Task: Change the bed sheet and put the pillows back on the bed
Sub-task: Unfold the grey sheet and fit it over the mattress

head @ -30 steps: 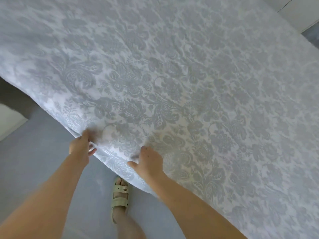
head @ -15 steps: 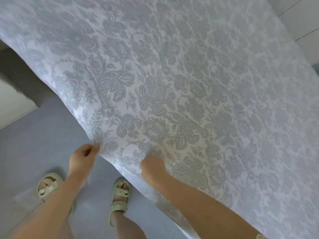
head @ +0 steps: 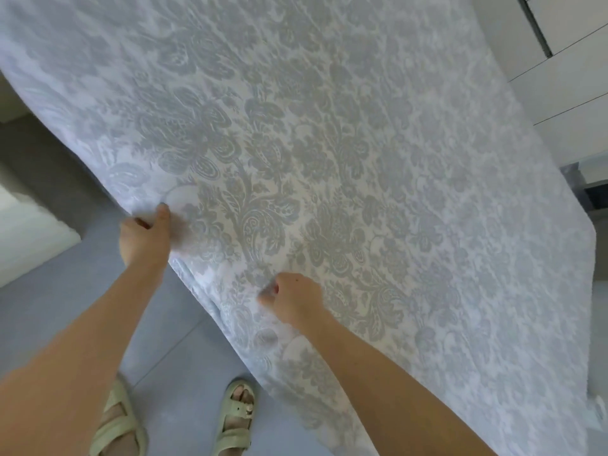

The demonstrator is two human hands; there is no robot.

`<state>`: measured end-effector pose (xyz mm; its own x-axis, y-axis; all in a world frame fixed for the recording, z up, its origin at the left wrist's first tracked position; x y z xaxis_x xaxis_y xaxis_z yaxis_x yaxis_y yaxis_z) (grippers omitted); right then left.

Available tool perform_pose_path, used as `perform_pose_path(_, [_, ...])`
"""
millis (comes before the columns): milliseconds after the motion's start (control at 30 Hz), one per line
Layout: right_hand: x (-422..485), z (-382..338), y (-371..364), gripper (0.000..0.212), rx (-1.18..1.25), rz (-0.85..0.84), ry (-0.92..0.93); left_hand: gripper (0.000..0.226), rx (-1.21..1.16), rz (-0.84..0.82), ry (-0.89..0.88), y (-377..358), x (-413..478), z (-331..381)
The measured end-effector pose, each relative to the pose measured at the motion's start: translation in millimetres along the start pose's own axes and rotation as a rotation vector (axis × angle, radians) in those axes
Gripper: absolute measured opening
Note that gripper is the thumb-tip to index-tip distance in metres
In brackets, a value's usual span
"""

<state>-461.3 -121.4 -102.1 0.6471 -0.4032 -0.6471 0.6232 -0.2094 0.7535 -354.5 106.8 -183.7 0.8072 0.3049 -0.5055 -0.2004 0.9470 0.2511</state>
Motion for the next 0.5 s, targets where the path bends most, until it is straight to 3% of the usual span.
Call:
perform_pose_path(100, [10.3,-20.7,13.9,0.033,-0.036,-0.026,-0.035,0.033,0.071,0.053,-0.066,16.2,23.1,18.4])
perform_pose_path(267, [18.3,-54.4,29.7,0.018,-0.098,-0.050,-0.032,0.023,0.191,0.015,-0.209,41.6,41.5,32.9])
perform_pose_path(400, [18.1,-81.3,38.0,0.023,-0.055,-0.030,-0.056,0.028,0.159,-0.058,-0.095,67.6,56.1,17.0])
perform_pose_path(500, [16.2,-106.3,48.3,0.040,0.008,0.035,-0.045,0.041,-0.036,-0.199,0.094,64.1,63.7,13.8])
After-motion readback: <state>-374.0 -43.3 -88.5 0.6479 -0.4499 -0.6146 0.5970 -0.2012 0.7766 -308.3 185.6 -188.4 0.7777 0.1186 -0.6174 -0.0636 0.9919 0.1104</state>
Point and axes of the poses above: each hand's wrist, its own x-axis towards the middle knuckle, its own y-axis out of the back of the hand, z = x × y, the point moved 7 cm from there along x, towards the middle knuckle, and after that the axes turned 10 degrees about -y, right-handed, at the moved point
